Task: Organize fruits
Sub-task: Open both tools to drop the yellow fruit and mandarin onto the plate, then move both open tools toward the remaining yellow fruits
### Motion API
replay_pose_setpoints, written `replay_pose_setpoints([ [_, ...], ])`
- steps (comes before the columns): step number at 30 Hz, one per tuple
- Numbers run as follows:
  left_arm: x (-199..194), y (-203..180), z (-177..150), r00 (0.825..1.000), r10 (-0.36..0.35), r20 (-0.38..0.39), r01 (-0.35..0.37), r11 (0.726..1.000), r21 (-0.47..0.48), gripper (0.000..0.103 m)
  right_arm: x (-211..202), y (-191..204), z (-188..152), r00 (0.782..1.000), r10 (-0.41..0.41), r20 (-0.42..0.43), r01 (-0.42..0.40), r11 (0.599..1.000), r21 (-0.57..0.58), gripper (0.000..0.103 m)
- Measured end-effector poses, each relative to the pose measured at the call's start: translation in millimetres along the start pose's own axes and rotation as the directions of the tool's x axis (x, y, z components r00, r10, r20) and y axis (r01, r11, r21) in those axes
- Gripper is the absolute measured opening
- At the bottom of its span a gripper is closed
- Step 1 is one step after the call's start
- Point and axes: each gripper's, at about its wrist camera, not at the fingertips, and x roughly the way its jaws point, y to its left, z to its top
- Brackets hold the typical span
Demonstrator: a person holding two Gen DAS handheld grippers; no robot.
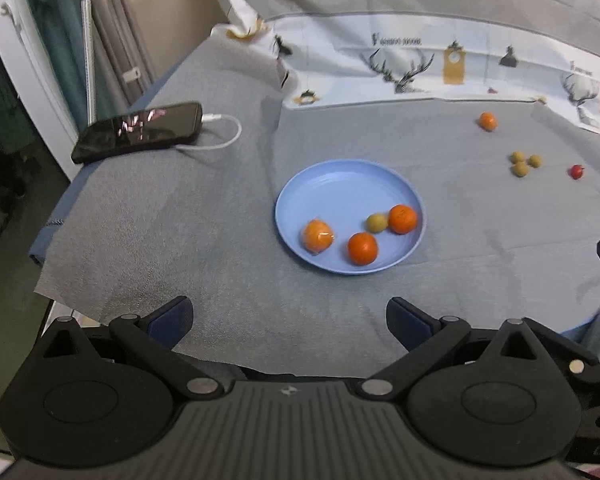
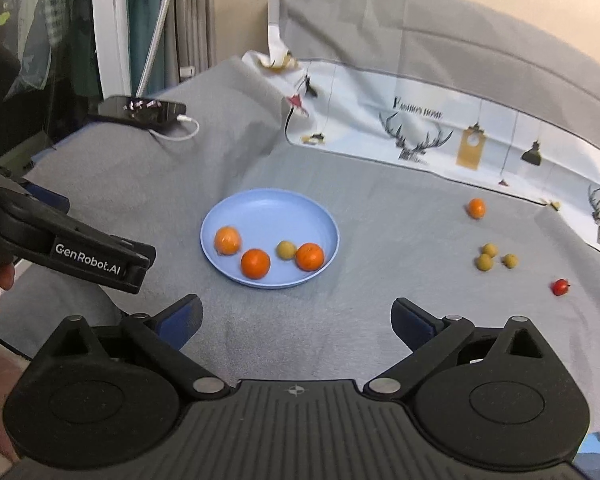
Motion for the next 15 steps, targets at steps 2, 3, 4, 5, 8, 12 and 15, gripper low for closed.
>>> replay_pose_setpoints([
  [2, -9.4, -3.2, -3.6, 1.0, -0.004, 0.022, 0.004, 1.0, 0.008, 0.103, -9.9, -0.8, -2.1, 1.0, -0.007, 0.019, 0.007, 1.0, 0.009, 0.1],
  [3, -14.0, -4.8, -5.1, 0.999, -0.006, 0.031, 0.006, 1.0, 0.012, 0.103, -14.1, -2.5, -3.4, 1.0, -0.009, 0.028, 0.009, 1.0, 0.012, 0.1],
  [4, -16.5, -6.0, -5.2, 0.999, -0.007, 0.039, 0.006, 1.0, 0.016, 0.103, -19.4, -2.9, -4.5, 0.999, -0.011, 0.04, 0.01, 1.0, 0.016, 0.1],
  [5, -19.6, -6.4, -5.8, 0.999, -0.007, 0.047, 0.006, 1.0, 0.021, 0.103, -22.6, -3.3, -4.7, 0.999, -0.013, 0.049, 0.012, 1.0, 0.017, 0.101],
  [8, -32.3, -9.1, -9.6, 0.997, -0.008, 0.077, 0.006, 1.0, 0.028, 0.103, -32.2, -2.1, -6.6, 0.997, -0.017, 0.079, 0.016, 1.0, 0.017, 0.102],
  [12, -43.3, -7.8, -14.0, 0.995, -0.01, 0.102, 0.007, 1.0, 0.029, 0.103, -42.9, 1.2, -9.3, 0.995, -0.017, 0.103, 0.017, 1.0, 0.007, 0.102],
  [15, -47.8, -7.0, -15.8, 0.994, -0.012, 0.108, 0.009, 1.0, 0.023, 0.103, -48.5, 3.6, -10.0, 0.993, -0.018, 0.115, 0.018, 1.0, -0.001, 0.102],
])
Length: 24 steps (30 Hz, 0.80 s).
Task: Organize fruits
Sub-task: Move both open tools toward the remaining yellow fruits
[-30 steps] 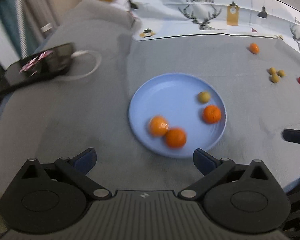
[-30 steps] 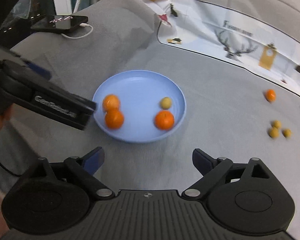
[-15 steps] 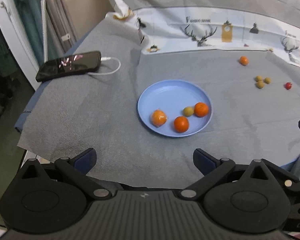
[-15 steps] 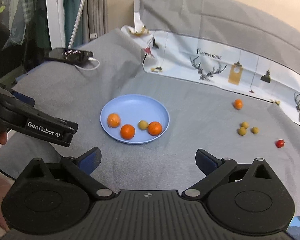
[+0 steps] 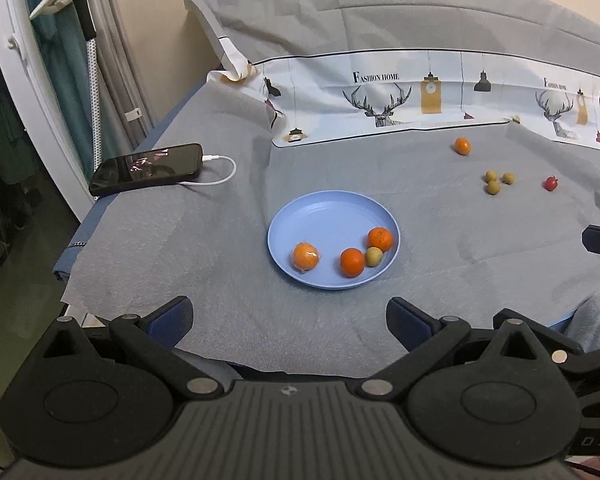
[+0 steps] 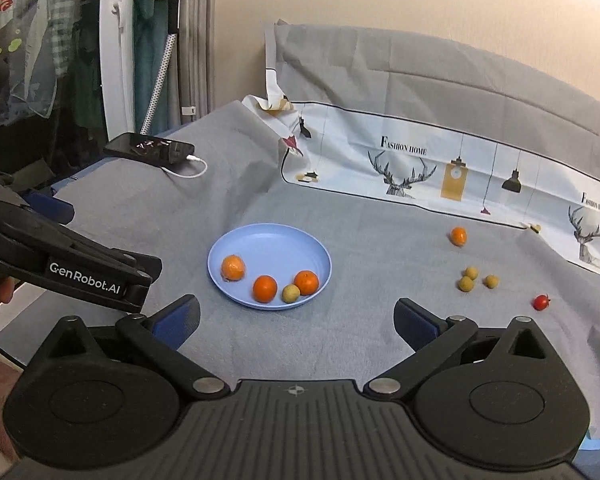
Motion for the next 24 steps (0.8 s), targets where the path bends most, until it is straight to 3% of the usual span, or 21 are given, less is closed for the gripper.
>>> replay_pose_setpoints([
  [24, 13.7, 1.1, -1.2, 0.999, -0.003, -0.04, 0.003, 1.0, 0.003, 0.103, 10.0, -1.1, -2.2, 0.999, 0.02, -0.037, -0.02, 1.0, 0.013, 0.102],
])
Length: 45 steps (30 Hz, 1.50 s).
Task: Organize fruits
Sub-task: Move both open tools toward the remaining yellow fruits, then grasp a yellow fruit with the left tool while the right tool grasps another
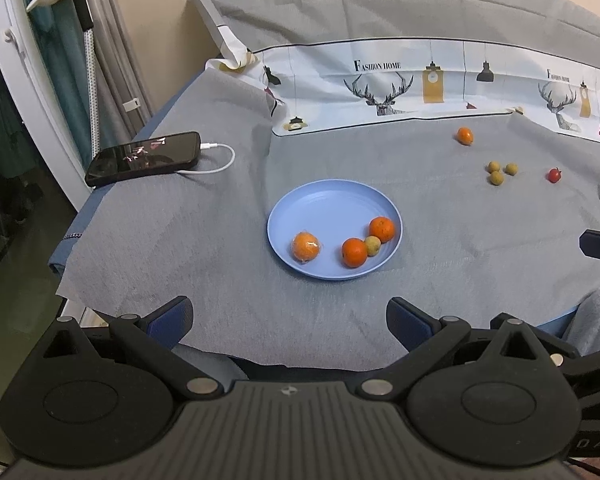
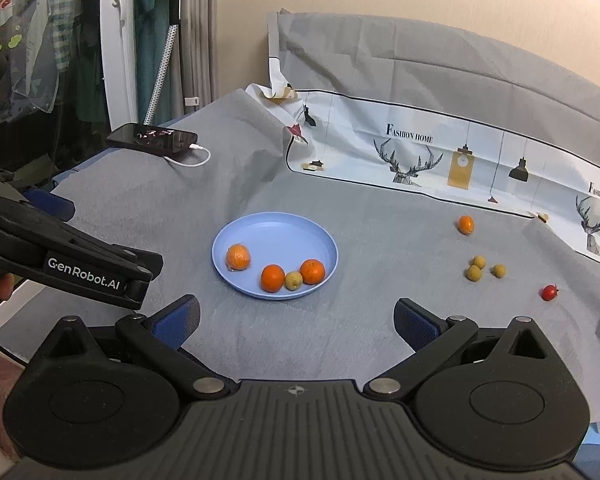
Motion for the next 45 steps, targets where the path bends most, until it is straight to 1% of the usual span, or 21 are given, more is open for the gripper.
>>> replay_pose_setpoints([
  [7, 6.8, -3.6, -1.0, 1.0, -0.008, -0.024, 0.008, 1.0, 0.015, 0.103, 7.5, -2.6, -2.6, 1.0, 0.004, -0.022, -0.004, 1.0, 0.019, 0.102],
  [11, 13.3, -9.8, 2.8, 1.0, -0.006, -0.029, 0.007, 0.999, 0.048, 0.103, 12.6, -10.5, -3.5, 1.0, 0.005, -0.027, -0.004, 0.999, 0.038, 0.102],
  [14, 20.7, -19.1, 9.2, 1.0, -0.007, -0.031, 0.009, 0.997, 0.077, 0.103, 15.4, -19.2, -4.8, 1.0, -0.015, -0.02, 0.016, 0.998, 0.059, 0.102],
  [16, 29.1, -29.4, 16.8, 0.999, -0.016, -0.041, 0.02, 0.995, 0.095, 0.103, 16.9, -32.1, -5.9, 0.999, -0.041, -0.014, 0.042, 0.995, 0.088, 0.102],
  [18, 37.9, -42.4, 26.2, 0.998, -0.033, -0.051, 0.038, 0.993, 0.108, 0.103, 18.1, -49.0, -7.3, 0.996, -0.086, -0.007, 0.087, 0.988, 0.124, 0.102],
  [20, 49.3, -59.7, 40.1, 0.996, -0.062, -0.057, 0.068, 0.991, 0.117, 0.103, 19.4, -71.9, -10.2, 0.989, -0.15, -0.005, 0.149, 0.975, 0.167, 0.102],
  [22, 63.3, -80.0, 56.5, 0.993, -0.096, -0.068, 0.104, 0.987, 0.123, 0.103, 22.1, -101.7, -15.0, 0.975, -0.223, -0.017, 0.221, 0.949, 0.223, 0.102],
  [26, 97.2, -132.2, 90.5, 0.983, -0.167, -0.077, 0.176, 0.974, 0.141, 0.103, 29.9, -164.0, -31.0, 0.94, -0.334, -0.072, 0.338, 0.879, 0.336, 0.102],
  [28, 120.6, -167.9, 108.7, 0.975, -0.21, -0.072, 0.22, 0.96, 0.175, 0.103, 37.2, -194.5, -38.6, 0.92, -0.378, -0.1, 0.387, 0.841, 0.379, 0.102],
  [29, 132.8, -184.9, 115.4, 0.973, -0.221, -0.071, 0.231, 0.954, 0.191, 0.103, 42.5, -210.1, -42.1, 0.912, -0.395, -0.109, 0.405, 0.825, 0.395, 0.102],
  [31, 158.8, -217.0, 127.7, 0.973, -0.221, -0.07, 0.231, 0.945, 0.23, 0.103, 54.6, -238.4, -49.4, 0.898, -0.422, -0.124, 0.433, 0.801, 0.413, 0.102],
  [33, 189.4, -250.3, 139.5, 0.97, -0.229, -0.083, 0.243, 0.933, 0.265, 0.103, 73.0, -268.9, -56.0, 0.88, -0.452, -0.146, 0.468, 0.775, 0.424, 0.102],
  [35, 220.6, -280.2, 150.4, 0.961, -0.258, -0.102, 0.277, 0.918, 0.283, 0.103, 93.4, -296.9, -63.2, 0.862, -0.471, -0.186, 0.503, 0.747, 0.435, 0.102],
  [37, 250.6, -306.8, 159.7, 0.951, -0.284, -0.119, 0.307, 0.905, 0.293, 0.103, 113.2, -323.2, -69.2, 0.86, -0.462, -0.218, 0.508, 0.726, 0.463, 0.102],
  [40, 290.7, -335.4, 170.8, 0.945, -0.298, -0.137, 0.326, 0.902, 0.285, 0.103, 143.9, -351.5, -73.5, 0.863, -0.444, -0.241, 0.503, 0.718, 0.481, 0.102],
  [43, 324.4, -351.5, 179.5, 0.94, -0.308, -0.15, 0.337, 0.909, 0.246, 0.103, 172.7, -367.4, -72.7, 0.872, -0.427, -0.24, 0.49, 0.734, 0.471, 0.102],
  [45, 343.3, -356.4, 183.7, 0.941, -0.301, -0.153, 0.33, 0.914, 0.235, 0.103, 193.6, -372.5, -70.7, 0.878, -0.421, -0.227, 0.478, 0.757, 0.446, 0.102],
])
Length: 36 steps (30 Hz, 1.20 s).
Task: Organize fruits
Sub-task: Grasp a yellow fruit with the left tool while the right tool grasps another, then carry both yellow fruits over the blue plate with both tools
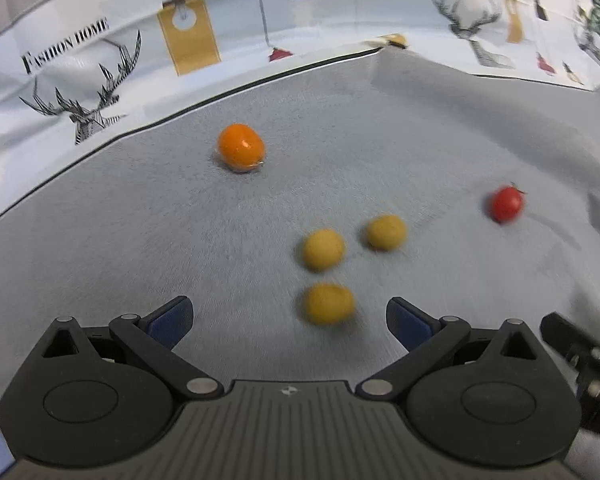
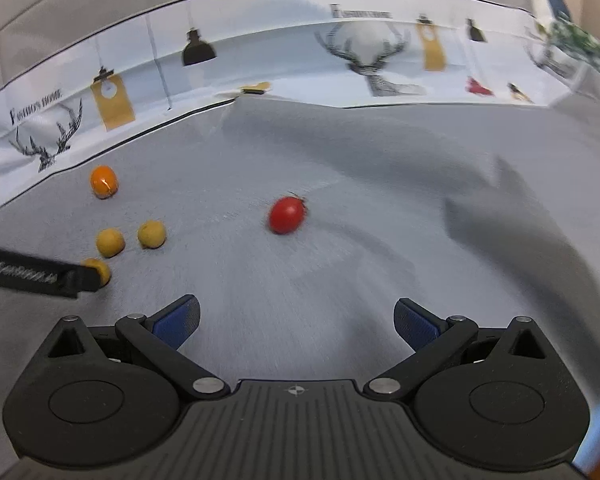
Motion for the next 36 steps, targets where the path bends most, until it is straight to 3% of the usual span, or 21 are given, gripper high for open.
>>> replay_pose_setpoints([
  [4, 20.3, 16.5, -0.1, 1.0, 0.025, -0.019, -0.024, 0.999, 0.04, 0.103, 33.9, 22.0, 6.6, 0.998, 0.048, 0.03, -0.044, 0.994, -0.103, 0.102],
  [8, 22.3, 47.6, -6.5, 1.0, -0.013, -0.015, 0.014, 1.0, 0.007, 0.103, 61.5, 47.6, 12.8, 0.987, 0.153, 0.046, -0.138, 0.963, -0.232, 0.102],
  [12, 20.5, 58.9, -8.4, 1.0, -0.028, -0.004, 0.028, 0.999, 0.027, 0.102, 87.2, 72.1, 20.0, 0.977, 0.213, 0.017, -0.2, 0.939, -0.279, 0.102],
  [17, 15.0, 58.8, -9.2, 0.997, -0.079, -0.005, 0.079, 0.997, 0.027, 0.082, 100.7, 78.5, 29.5, 0.972, 0.236, 0.022, -0.222, 0.941, -0.255, 0.102],
  [18, 11.9, 56.1, -9.9, 0.996, -0.087, 0.003, 0.087, 0.995, 0.045, 0.069, 101.2, 79.2, 28.4, 0.971, 0.239, 0.023, -0.225, 0.939, -0.261, 0.099],
  [19, 8.4, 52.4, -10.2, 0.996, -0.094, 0.012, 0.093, 0.993, 0.067, 0.046, 101.5, 81.0, 28.7, 0.967, 0.253, 0.027, -0.237, 0.933, -0.27, 0.085],
  [20, 5.5, 49.3, -9.8, 0.994, -0.105, 0.014, 0.103, 0.991, 0.086, 0.033, 99.5, 83.1, 28.2, 0.961, 0.274, 0.035, -0.253, 0.925, -0.283, 0.063],
  [22, -1.5, 44.5, -8.9, 0.992, -0.126, 0.019, 0.123, 0.987, 0.1, 0.03, 93.9, 90.3, 27.2, 0.949, 0.313, 0.044, -0.281, 0.899, -0.335, 0.028],
  [25, -17.8, 38.0, -8.7, 0.992, -0.122, 0.04, 0.117, 0.986, 0.121, 0.03, 87.3, 96.9, 27.1, 0.961, 0.275, 0.042, -0.244, 0.904, -0.352, 0.028],
  [29, -55.4, 44.2, -9.2, 0.995, -0.099, 0.003, 0.099, 0.994, 0.049, 0.03, 51.1, 78.4, 28.8, 0.98, 0.195, 0.035, -0.186, 0.966, -0.179, 0.028],
  [32, -95.3, 46.5, -22.5, 0.999, -0.012, -0.044, 0.013, 1.0, 0.017, 0.03, 8.4, 68.5, 21.5, 0.982, 0.183, 0.044, -0.177, 0.977, -0.118, 0.028],
  [36, -150.7, 58.4, -49.5, 0.995, 0.035, -0.093, -0.038, 0.999, -0.023, 0.03, -59.1, 65.4, 4.8, 0.974, 0.222, 0.034, -0.219, 0.973, -0.071, 0.028],
])
